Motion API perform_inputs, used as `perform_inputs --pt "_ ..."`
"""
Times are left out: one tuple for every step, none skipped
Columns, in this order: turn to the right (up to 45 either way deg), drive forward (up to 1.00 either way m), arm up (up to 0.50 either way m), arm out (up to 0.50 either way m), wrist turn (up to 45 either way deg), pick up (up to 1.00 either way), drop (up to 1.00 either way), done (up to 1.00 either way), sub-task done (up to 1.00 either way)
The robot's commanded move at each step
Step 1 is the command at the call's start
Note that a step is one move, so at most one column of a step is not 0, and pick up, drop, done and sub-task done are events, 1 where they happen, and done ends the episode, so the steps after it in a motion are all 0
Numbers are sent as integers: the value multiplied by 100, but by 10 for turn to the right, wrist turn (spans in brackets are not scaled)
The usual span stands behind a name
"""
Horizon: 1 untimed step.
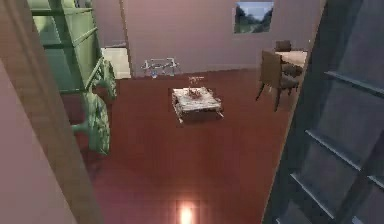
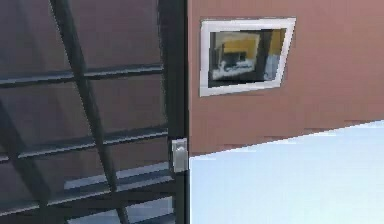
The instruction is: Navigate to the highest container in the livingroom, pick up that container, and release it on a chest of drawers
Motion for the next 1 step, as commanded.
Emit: perform_inputs --pt "0 75 0 0 0 0 0 0 0"
